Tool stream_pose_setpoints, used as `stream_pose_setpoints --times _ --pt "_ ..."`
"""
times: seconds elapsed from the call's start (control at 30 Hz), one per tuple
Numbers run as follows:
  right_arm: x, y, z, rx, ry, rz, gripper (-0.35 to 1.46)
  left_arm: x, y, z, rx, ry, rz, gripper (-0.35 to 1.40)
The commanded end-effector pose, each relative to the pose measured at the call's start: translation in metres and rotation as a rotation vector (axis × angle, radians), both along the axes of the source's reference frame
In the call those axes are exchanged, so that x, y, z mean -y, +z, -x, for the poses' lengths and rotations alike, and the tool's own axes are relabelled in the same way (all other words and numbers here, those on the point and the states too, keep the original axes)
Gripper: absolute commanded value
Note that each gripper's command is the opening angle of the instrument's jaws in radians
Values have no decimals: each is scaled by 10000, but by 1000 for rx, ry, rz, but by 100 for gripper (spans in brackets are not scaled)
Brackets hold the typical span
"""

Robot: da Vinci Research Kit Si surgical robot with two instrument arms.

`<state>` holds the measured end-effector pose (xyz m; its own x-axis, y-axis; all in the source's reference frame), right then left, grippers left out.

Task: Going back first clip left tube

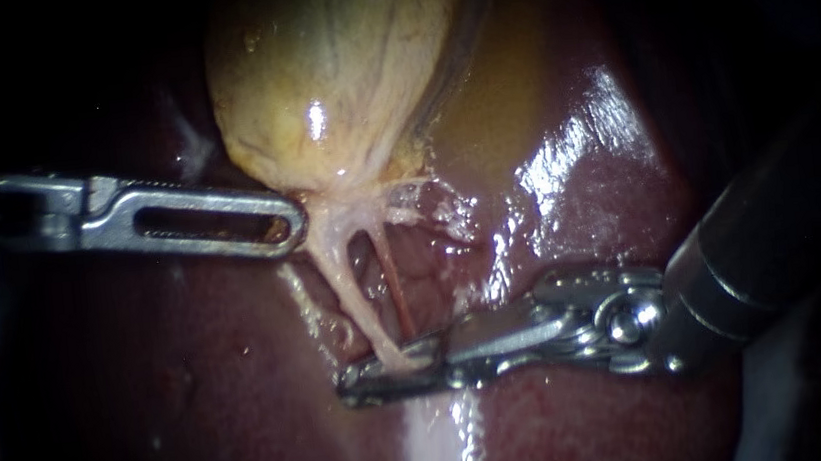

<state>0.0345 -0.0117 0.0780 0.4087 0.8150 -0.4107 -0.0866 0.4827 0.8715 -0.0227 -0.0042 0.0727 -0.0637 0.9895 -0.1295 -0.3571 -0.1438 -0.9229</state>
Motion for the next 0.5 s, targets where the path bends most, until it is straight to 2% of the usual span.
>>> stream_pose_setpoints --times 0.03,0.37,0.43,0.5 --pt "0 0 0 0 0 0 -35 0 0 0 0 1 0 -35" --pt "0 0 0 0 0 0 -35 0 0 0 0 1 0 -35" --pt "0 0 -1 -24 -26 48 -33 0 0 0 0 1 0 -35" --pt "-1 0 -3 -60 -52 138 2 0 0 0 0 1 0 -35"
